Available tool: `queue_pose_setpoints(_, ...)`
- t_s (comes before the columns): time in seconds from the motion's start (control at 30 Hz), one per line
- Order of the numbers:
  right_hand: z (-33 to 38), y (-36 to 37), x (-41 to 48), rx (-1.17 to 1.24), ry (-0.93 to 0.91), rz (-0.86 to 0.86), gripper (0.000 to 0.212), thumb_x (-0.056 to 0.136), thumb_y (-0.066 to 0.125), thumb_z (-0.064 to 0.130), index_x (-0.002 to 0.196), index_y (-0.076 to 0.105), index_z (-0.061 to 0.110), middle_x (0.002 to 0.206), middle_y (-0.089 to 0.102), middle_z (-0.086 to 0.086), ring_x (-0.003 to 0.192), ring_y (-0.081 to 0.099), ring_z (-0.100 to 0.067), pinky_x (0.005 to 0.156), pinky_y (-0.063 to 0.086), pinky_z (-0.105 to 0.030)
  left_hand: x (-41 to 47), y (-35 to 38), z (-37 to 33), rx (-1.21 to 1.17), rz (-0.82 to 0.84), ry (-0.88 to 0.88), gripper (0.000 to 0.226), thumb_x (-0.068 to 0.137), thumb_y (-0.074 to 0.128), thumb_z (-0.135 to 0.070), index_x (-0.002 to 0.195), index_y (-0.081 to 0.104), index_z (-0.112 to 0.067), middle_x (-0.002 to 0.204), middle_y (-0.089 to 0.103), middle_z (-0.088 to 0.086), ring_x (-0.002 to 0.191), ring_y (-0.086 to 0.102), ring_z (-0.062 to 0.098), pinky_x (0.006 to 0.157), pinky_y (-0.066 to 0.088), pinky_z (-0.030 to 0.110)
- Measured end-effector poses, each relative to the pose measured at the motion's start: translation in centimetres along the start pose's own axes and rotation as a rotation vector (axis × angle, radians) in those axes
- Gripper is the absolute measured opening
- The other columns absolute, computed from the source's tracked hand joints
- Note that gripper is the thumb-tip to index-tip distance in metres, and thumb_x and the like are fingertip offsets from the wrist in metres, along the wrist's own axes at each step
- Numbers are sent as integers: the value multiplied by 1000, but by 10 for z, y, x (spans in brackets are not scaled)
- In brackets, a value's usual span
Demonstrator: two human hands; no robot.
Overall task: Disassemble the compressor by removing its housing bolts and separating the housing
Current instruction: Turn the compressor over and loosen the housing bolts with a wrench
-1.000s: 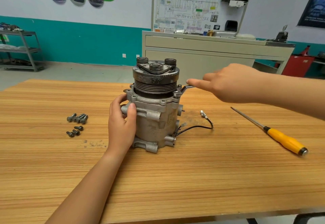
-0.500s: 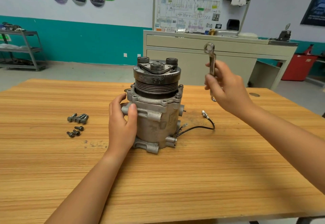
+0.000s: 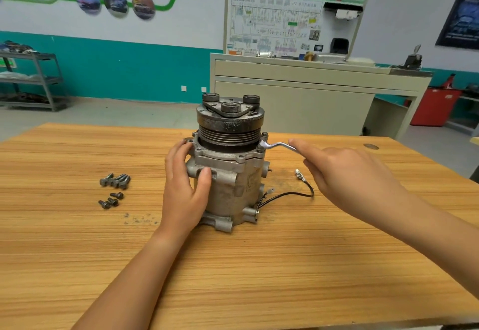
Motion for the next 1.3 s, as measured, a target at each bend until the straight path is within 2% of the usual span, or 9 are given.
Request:
queue_pose_setpoints(0.13,1,1,14,-138,26,86,60,96,38,13,143,8,36,73,50,4,61,48,-17,45,34,-26,-1,1,3,-45,20,-58,51,87,44,-32,135,28,-30,136,41,-6,125,38,3,103,33,19)
queue_pose_setpoints(0.3,27,-13,19,-381,-35,206,68,88,43,-1,145,10,15,59,31,0,45,27,-16,36,23,-26,-1,0,5,-51,6,-101,57,88,42,-33,141,30,-18,141,42,1,130,39,11,109,35,36)
queue_pose_setpoints(0.47,36,-4,16,-475,-78,283,72,90,43,1,145,-3,6,62,32,-3,46,31,-16,34,25,-26,-2,-1,5,-67,3,-111,54,89,41,-34,140,31,-22,138,43,-5,128,39,6,107,35,32)
queue_pose_setpoints(0.63,19,-4,18,-392,-154,219,58,96,24,35,144,-7,21,67,25,2,49,26,-12,40,20,-25,1,0,7,-70,5,-108,55,88,41,-34,140,32,-19,133,41,-12,125,38,1,103,33,23)
queue_pose_setpoints(0.87,-2,9,44,-542,-398,104,63,95,31,9,140,-11,21,71,41,3,45,34,-11,38,19,-24,1,1,7,-102,31,-106,53,88,43,-35,138,29,-27,138,41,-8,128,39,5,108,34,29)
queue_pose_setpoints(0.97,-11,13,53,-484,-399,28,59,92,41,7,136,5,20,83,52,-1,57,50,-15,40,30,-24,1,2,7,-96,38,-107,55,88,43,-36,139,25,-31,145,38,-2,134,35,9,111,32,39)
queue_pose_setpoints(1.03,-10,16,57,-367,-433,-77,55,86,52,-2,134,29,12,92,62,-11,66,60,-25,45,43,-26,1,2,7,-107,47,-103,53,88,43,-37,137,23,-36,146,36,-3,135,32,8,112,31,39)
queue_pose_setpoints(1.13,-9,11,63,-146,-466,-339,36,71,66,-16,104,65,-2,82,68,-21,60,65,-32,47,53,-35,1,4,8,-138,69,-111,52,89,43,-38,135,20,-43,147,32,-9,136,29,2,113,27,30)
queue_pose_setpoints(1.3,3,28,76,1,-327,-460,14,75,71,-4,88,69,2,73,70,-13,63,68,-27,70,56,-44,0,5,8,-145,75,-108,52,89,43,-40,134,17,-47,145,28,-14,135,26,-1,108,25,16)
Point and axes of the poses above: each hand's wrist, its own x-axis towards the middle knuckle, its own y-axis out of the palm, z = x × y, the point moved 9 cm from there along x, towards the middle knuckle
